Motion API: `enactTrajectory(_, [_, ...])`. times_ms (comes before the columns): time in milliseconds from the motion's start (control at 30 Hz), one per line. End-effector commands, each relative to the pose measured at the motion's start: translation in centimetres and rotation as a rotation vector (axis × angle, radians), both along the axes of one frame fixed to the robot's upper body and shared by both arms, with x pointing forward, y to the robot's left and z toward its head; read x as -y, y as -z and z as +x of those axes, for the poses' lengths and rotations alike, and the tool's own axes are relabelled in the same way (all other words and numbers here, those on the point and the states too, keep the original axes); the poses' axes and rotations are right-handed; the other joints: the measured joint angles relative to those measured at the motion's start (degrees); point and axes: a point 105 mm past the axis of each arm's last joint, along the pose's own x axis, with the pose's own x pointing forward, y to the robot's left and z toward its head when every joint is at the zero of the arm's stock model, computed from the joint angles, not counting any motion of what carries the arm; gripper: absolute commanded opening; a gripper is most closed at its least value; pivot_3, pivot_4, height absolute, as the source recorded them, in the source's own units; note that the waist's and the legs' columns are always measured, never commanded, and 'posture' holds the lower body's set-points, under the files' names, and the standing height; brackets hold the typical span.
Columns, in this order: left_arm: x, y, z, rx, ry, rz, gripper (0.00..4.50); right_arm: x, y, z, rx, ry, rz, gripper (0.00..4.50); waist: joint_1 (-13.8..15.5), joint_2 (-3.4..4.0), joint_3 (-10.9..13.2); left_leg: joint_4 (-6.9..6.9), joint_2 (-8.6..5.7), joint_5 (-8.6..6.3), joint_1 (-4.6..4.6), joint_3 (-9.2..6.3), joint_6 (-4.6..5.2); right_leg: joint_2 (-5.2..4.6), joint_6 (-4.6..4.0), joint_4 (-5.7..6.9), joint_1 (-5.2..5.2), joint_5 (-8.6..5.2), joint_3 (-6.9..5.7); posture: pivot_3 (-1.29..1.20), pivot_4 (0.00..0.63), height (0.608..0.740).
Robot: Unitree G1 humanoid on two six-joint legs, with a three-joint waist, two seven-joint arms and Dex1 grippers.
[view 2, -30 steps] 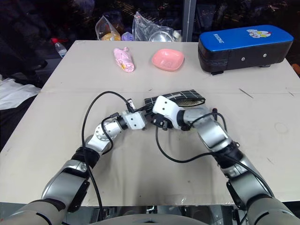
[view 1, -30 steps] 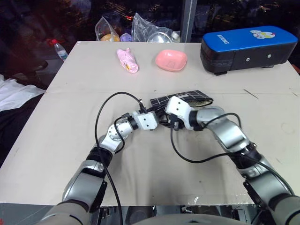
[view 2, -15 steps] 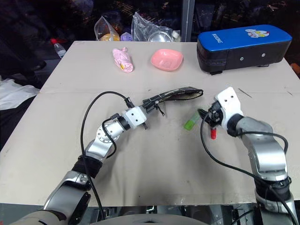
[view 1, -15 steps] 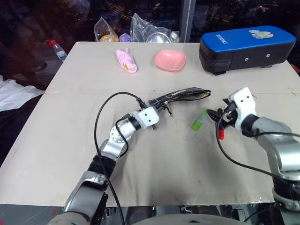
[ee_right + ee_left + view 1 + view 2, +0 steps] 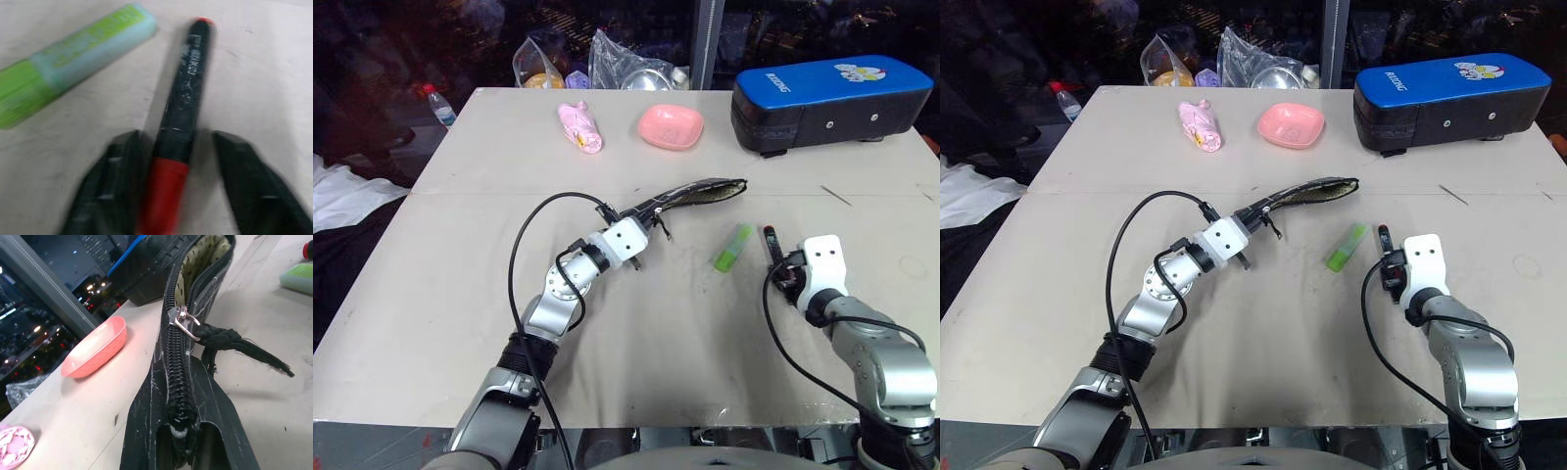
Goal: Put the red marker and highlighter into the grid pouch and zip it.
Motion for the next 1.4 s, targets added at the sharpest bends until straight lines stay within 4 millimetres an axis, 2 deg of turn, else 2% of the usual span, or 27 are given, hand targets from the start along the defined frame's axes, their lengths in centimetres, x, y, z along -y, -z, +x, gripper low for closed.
enactTrajectory(33, [0.2,-1.8,-0.1,0.058,0.0,-0.041,0.0,3.4,-3.3,1.1,0.118,0.095,-0.08,0.42,-0.01,0.0,0.0,0.0,0.0,0.0,0.0,-0.01,0.0,0.0,0.0,0.0,0.0,0.0,0.0,0.0,0.15,0.717])
enactTrajectory(133, [0.4,-1.9,0.0,0.052,0.005,-0.047,0.0,4.0,-6.4,2.2,0.227,0.025,-0.168,0.37,-0.15,0.02,0.02,-0.01,-0.01,0.0,0.0,0.01,0.0,0.01,0.0,-0.01,-0.01,0.0,0.01,0.0,0.15,0.717])
enactTrajectory(200, [0.6,-1.9,0.1,0.049,0.011,-0.049,0.0,2.6,-9.0,2.7,0.376,-0.172,-0.318,0.37,-0.19,0.04,0.04,-0.02,0.0,0.0,0.0,0.0,0.01,0.02,0.0,-0.01,-0.01,0.0,0.0,0.0,0.15,0.717])
enactTrajectory(233, [0.7,-1.9,0.1,0.048,0.013,-0.049,0.0,2.0,-9.5,2.7,0.414,-0.28,-0.436,0.37,-0.21,0.06,0.05,-0.03,-0.02,-0.02,0.0,0.0,0.04,0.02,0.02,-0.03,-0.01,-0.01,0.01,0.0,0.15,0.717])
enactTrajectory(300, [0.8,-2.0,0.2,0.047,0.018,-0.049,0.0,1.6,-9.5,2.7,0.444,-0.457,-0.634,0.37,-0.21,0.04,0.05,-0.1,-0.03,-0.14,0.02,-0.03,0.24,0.03,0.06,-0.1,0.0,-0.04,0.0,0.0,0.15,0.717])
enactTrajectory(400, [1.0,-2.0,0.3,0.049,0.027,-0.043,0.0,0.9,-9.9,3.0,0.494,-0.656,-0.821,0.37,-0.2,0.0,0.06,-0.09,-0.02,-0.1,0.03,-0.05,0.17,0.07,0.08,-0.13,0.04,-0.05,0.0,0.0,0.15,0.717])
enactTrajectory(567, [1.4,-1.7,0.1,0.055,0.046,-0.017,0.0,-1.5,-9.6,4.4,0.538,-0.918,-1.02,0.37,-0.46,0.01,0.11,-0.04,-0.02,0.0,0.11,0.11,0.0,0.06,0.09,-0.11,0.03,-0.05,0.16,0.0,0.15,0.717])
enactTrajectory(667, [1.6,-1.5,-0.1,0.063,0.055,0.002,0.0,-3.1,-9.4,5.8,0.567,-1.003,-1.086,0.37,-0.38,0.0,0.12,-0.04,0.01,0.01,0.14,0.13,-0.02,0.07,0.08,-0.09,0.03,-0.05,0.15,0.0,0.15,0.717])
enactTrajectory(867, [2.3,-1.4,-0.6,0.096,0.096,0.064,0.0,-4.5,-8.7,7.2,0.56,-1.151,-1.211,0.37,0.34,0.02,0.15,0.0,0.02,0.02,0.05,0.51,-0.03,0.0,0.1,-0.17,0.02,-0.06,0.09,0.0,0.15,0.717])
enactTrajectory(1067, [3.6,-1.5,-1.5,0.131,0.17,0.117,0.0,-7.9,-9.3,8.2,0.642,-1.205,-1.216,0.37,-0.07,0.03,0.15,0.07,0.05,0.03,0.12,0.62,-0.04,-0.02,0.1,-0.04,0.01,-0.06,0.12,0.0,0.15,0.717])
enactTrajectory(1267, [3.9,-1.7,-1.6,0.12,0.166,0.077,0.0,-9.9,-8.7,8.4,0.635,-1.27,-1.157,0.37,-0.1,0.04,0.15,0.09,0.08,0.03,0.13,0.65,-0.05,-0.03,0.1,0.04,0.0,-0.06,0.11,0.0,0.15,0.717])
enactTrajectory(1333, [3.5,-1.7,-1.3,0.106,0.137,0.059,0.0,-10.3,-9.2,8.3,0.669,-1.273,-1.13,1.38,-0.07,0.05,0.16,0.09,0.08,0.03,0.12,0.65,-0.05,-0.03,0.1,0.04,-0.01,-0.06,0.11,0.0,0.15,0.717])
enactTrajectory(1400, [3.0,-1.6,-1.0,0.091,0.106,0.048,0.0,-10.3,-10.5,8.0,0.73,-1.256,-1.121,2.15,-0.08,0.06,0.17,0.09,0.08,0.03,0.12,0.64,-0.05,-0.04,0.1,0.04,-0.01,-0.06,0.11,0.0,0.15,0.717])
